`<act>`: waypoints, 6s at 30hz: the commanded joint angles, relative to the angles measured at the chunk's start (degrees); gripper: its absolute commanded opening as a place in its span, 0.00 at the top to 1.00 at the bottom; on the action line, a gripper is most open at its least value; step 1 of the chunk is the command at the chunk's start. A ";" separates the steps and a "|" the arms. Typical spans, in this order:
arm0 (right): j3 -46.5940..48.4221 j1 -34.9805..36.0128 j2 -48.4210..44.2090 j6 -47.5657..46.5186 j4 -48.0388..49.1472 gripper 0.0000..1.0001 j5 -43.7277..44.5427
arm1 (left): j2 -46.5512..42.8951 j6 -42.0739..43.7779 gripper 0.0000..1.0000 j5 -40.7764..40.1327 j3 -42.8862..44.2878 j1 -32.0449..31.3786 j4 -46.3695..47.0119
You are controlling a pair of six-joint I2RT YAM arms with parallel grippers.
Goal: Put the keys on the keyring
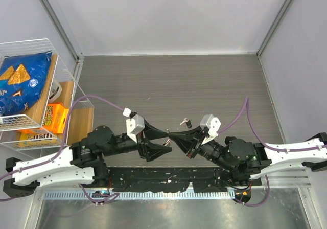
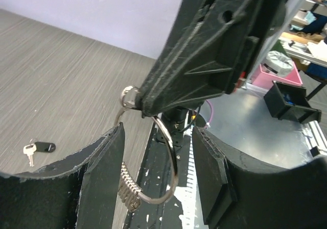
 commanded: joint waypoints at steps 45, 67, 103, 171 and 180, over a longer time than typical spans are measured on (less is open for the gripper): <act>7.17 5.17 4.99 6.76 0.56 0.94 6.75 | -0.38 5.98 1.00 -15.25 -3.54 -0.14 11.10; 23.14 5.08 9.98 5.00 -22.28 0.54 12.19 | -1.61 7.48 1.00 -14.11 -4.24 -0.14 7.85; 35.56 -15.39 20.71 13.09 -41.72 0.60 -15.48 | 0.67 8.18 1.00 -15.69 1.47 -0.14 -8.32; 31.96 -12.06 21.25 17.66 -34.34 0.94 -2.05 | 0.85 8.80 0.45 -21.49 -0.02 -0.14 -0.50; 30.90 -12.14 20.02 19.42 -33.46 0.94 0.07 | -0.20 9.15 0.52 -20.00 -2.31 -0.14 5.12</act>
